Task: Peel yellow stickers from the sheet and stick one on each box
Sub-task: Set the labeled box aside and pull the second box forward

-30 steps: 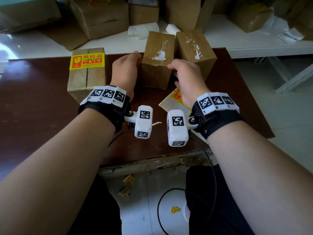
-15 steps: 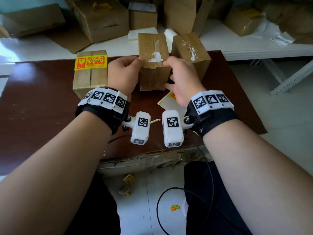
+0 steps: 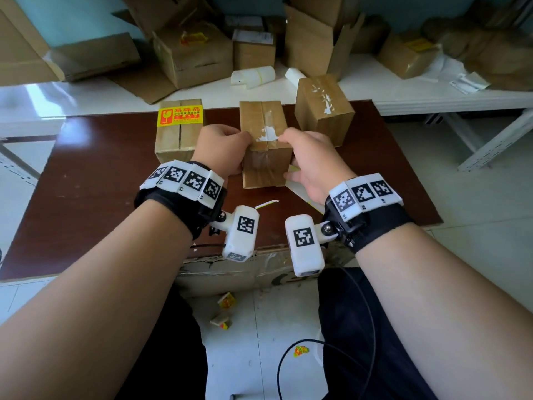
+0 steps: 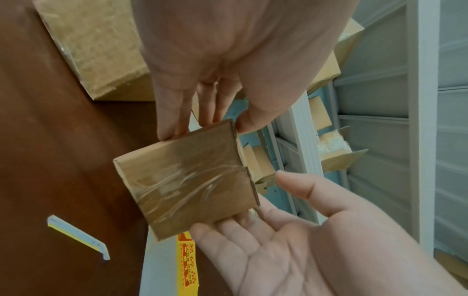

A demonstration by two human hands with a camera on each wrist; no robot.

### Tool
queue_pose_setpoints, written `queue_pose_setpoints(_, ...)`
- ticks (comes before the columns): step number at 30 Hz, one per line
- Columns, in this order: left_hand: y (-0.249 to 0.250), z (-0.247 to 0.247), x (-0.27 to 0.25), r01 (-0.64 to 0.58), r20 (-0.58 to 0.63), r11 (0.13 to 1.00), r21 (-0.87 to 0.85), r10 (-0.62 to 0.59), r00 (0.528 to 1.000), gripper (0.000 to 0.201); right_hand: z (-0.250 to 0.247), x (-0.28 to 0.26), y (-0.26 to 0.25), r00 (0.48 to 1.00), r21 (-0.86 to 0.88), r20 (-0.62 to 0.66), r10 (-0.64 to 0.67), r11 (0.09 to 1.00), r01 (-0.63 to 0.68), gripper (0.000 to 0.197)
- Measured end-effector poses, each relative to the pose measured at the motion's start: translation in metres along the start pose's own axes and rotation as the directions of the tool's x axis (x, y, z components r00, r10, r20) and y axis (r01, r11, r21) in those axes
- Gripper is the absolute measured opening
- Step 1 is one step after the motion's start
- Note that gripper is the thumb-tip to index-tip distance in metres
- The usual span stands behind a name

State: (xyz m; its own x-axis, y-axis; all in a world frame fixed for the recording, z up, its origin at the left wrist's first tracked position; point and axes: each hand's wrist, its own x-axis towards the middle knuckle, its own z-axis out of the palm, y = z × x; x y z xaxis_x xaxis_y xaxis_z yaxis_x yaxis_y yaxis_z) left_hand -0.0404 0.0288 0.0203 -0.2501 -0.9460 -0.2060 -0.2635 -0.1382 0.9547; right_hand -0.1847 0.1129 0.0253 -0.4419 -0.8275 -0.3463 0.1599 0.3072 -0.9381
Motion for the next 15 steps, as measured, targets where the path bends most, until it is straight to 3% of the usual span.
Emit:
queue_pose_setpoints(4,0.001,-0.008,0.003,0.075,0.015,0.993,0.089,-0.077,0.997,0.022,0.001,-0.003,0.004,0.999,-0.039,0.046,0.028,0.999,-0.026,0.015)
queue_pose_setpoints(8,-0.001,-0.011,0.007,0.12,0.003,0.967,0.227,-0.124,0.992,0.017,0.009,-0.005,0.009,0.997,-0.127,0.05,0.05,0.991,-0.044,0.047)
queue_pose_setpoints(9,-0.001,-0.009,0.007,0.124,-0.007,0.954,0.272,-0.126,0.992,0.016,0.011,-0.006,0.009,0.997,-0.153,0.058,0.058,0.987,-0.049,0.046)
queue_pose_setpoints(12,0.001,-0.002,0.007,0.068,-0.028,0.917,0.393,-0.061,0.998,0.019,0.011,-0.005,0.01,0.995,-0.195,0.069,0.072,0.979,-0.058,0.029)
queue_pose_setpoints(15,0.007,0.008,0.003,-0.041,-0.029,0.932,0.361,0.055,0.998,0.032,0.002,0.0,0.01,0.995,-0.216,0.051,0.085,0.974,-0.072,0.034)
